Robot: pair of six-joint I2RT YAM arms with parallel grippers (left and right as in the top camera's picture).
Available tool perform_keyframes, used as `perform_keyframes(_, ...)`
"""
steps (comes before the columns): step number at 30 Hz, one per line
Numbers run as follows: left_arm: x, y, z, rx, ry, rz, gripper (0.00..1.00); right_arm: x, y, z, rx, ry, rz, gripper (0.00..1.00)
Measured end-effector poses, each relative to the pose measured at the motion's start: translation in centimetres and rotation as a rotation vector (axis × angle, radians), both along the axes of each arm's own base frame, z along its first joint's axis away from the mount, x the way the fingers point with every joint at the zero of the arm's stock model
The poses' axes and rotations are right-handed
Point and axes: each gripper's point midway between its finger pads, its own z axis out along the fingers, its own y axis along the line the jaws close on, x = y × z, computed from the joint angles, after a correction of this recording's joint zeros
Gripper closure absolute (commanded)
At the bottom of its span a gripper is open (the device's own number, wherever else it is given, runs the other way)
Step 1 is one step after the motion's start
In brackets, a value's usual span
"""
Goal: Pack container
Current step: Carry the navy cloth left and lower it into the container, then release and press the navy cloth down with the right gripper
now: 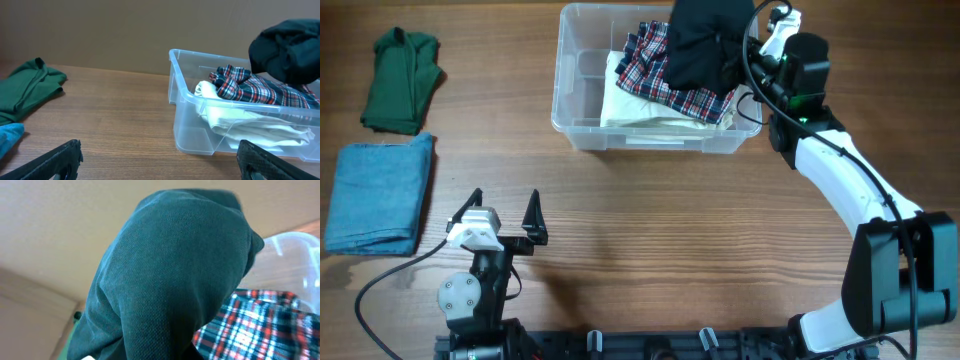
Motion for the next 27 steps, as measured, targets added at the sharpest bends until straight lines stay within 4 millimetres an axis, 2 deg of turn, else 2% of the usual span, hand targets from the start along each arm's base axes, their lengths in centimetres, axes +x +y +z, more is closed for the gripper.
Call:
perform_keyframes(5, 0.0, 0.0, 0.0, 0.0, 0.0, 0.0, 0.0, -0.1, 0.4, 0.4, 0.01, 0.0, 0.021, 0.96)
perform_keyframes(12, 0.0, 0.0, 0.0, 0.0, 0.0, 0.0, 0.0, -0.4, 0.2, -1.4, -0.004, 0.078, 0.013, 0.96)
perform_keyframes(16, 0.0, 0.0, 0.0, 0.0, 0.0, 0.0, 0.0, -0.2, 0.2, -3.2, -0.011, 0.124, 0.012, 0.96)
perform_keyframes(20, 0.0, 0.0, 0.0, 0.0, 0.0, 0.0, 0.0, -0.3, 0.0, -6.3, -0.026, 0.212, 0.001, 0.96)
perform_keyframes(25, 0.0, 0.0, 0.0, 0.0, 0.0, 0.0, 0.0, -0.7, -0.5, -7.5, -0.046, 0.268, -0.024, 0.96)
perform_keyframes(26, 0.0, 0.0, 0.0, 0.0, 0.0, 0.0, 0.0, -0.8, -0.6, -7.7, -0.051, 0.277, -0.03, 0.92)
perform_keyframes(27, 0.0, 0.0, 0.0, 0.0, 0.0, 0.0, 0.0, -0.8, -0.7, -7.8, -0.053, 0.283, -0.032, 0.83)
